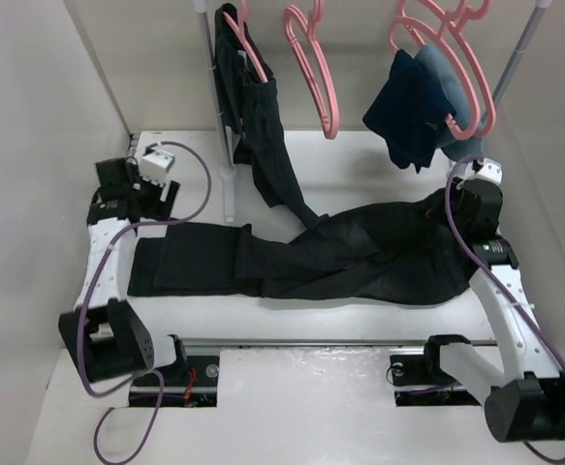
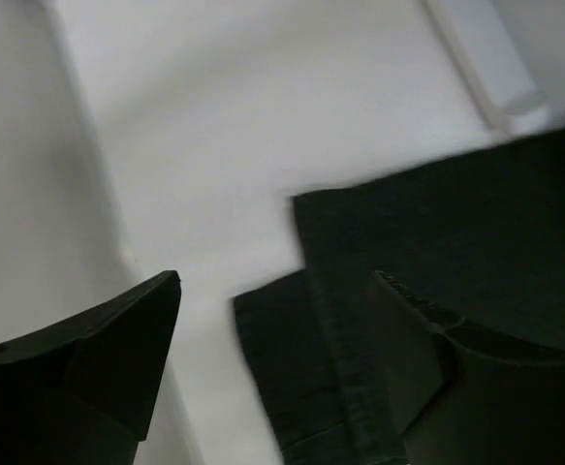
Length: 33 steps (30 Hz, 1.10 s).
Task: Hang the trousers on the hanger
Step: Flatten out the trousers at the center of the board.
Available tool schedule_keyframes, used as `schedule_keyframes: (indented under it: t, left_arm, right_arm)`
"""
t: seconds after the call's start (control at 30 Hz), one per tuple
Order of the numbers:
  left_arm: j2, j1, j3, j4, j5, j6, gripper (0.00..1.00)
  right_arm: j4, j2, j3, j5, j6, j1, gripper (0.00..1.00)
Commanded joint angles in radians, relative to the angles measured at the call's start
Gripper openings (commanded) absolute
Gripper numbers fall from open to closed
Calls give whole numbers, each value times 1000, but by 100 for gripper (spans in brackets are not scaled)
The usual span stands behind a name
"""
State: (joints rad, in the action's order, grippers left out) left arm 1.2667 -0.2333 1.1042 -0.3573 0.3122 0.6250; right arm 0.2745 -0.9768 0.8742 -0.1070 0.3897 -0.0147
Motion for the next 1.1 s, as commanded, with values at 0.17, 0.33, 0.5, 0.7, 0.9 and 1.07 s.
schedule_keyframes:
  t: [0.17,0.33,0.5,0.7,0.9,1.07]
  left_arm:
    - [319,91,63,121,-21,-275,84]
    - [499,146,175,112,-145,-257,87]
    - [583,169,175,49,-173,-237,88]
    - [574,169,138,-34,-212,-248,79]
    - [493,158,98,9,-312,-291,84]
    - [577,158,146,-83,-309,-340,87]
  right_arm:
    - [-112,217,-55,121,-126,-2,0]
    - [-112,331,-35,46,-144,7,0]
    - [-48,320,0,24,-144,7,0]
    - [-47,311,20,13,-135,7,0]
    - [-47,276,31,35,-135,7,0]
    - [-66,257,40,46,-135,7,0]
